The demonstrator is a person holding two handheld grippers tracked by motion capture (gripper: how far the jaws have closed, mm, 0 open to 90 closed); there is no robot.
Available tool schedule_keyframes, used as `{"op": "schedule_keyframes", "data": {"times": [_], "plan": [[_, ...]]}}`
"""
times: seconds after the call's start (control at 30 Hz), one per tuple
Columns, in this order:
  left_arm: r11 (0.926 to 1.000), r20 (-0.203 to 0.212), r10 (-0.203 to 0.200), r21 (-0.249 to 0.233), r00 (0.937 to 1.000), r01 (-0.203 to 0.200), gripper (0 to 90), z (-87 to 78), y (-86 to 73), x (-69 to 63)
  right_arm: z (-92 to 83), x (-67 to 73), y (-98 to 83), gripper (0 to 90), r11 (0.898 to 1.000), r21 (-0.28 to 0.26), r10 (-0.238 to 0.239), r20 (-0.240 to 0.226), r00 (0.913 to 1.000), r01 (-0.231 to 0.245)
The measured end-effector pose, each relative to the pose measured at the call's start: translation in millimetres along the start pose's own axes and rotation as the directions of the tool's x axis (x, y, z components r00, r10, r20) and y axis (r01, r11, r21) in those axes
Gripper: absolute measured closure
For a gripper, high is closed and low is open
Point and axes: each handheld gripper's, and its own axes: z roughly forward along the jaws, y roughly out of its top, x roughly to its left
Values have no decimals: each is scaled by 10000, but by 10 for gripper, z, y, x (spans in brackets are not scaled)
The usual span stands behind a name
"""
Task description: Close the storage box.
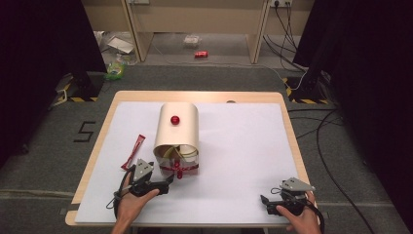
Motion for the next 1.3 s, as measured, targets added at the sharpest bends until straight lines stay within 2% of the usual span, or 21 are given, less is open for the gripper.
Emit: {"op": "schedule_keyframes", "data": {"times": [0.23,0.37,0.4,0.47,0.5,0.53,0.67,0.73,1.0,1.3], "plan": [[10000,-228,84,7,9997,-84,72,5,7,-12,0,-1,1,6,10000,2,-4,-3,10000,4],[10000,-208,30,29,9998,-29,72,3,5,-11,0,-2,1,6,10000,3,-13,-2,10000,13],[10000,-151,-4,27,9999,5,77,-2,3,-12,0,-1,1,6,10000,4,-2,-9,10000,2],[10000,119,17,13,9999,-17,147,-24,-6,-12,0,-3,0,6,10000,-9,-20,-9,10000,20],[10000,72,56,-10,10000,-56,175,-38,-11,-12,0,-3,-1,6,10000,-10,-15,-20,10000,15],[10000,11,36,-84,10000,-36,176,-66,-18,-2,0,-3,-1,6,10000,-14,-25,-16,10000,25],[9995,324,-255,-202,9992,261,178,-174,-42,56,1,-4,-1,6,10000,-29,-18,-21,10000,18],[9996,351,-221,-171,9991,227,177,-224,-66,75,0,-5,-1,6,10000,-15,-24,-25,10000,24],[9988,122,-448,-211,9989,451,177,-392,-159,184,0,-5,-2,6,10000,-19,-44,-28,10000,44],[9988,-110,-445,-199,9990,442,178,-440,-188,215,0,-6,-1,6,10000,-11,-49,-31,10000,49]]}}
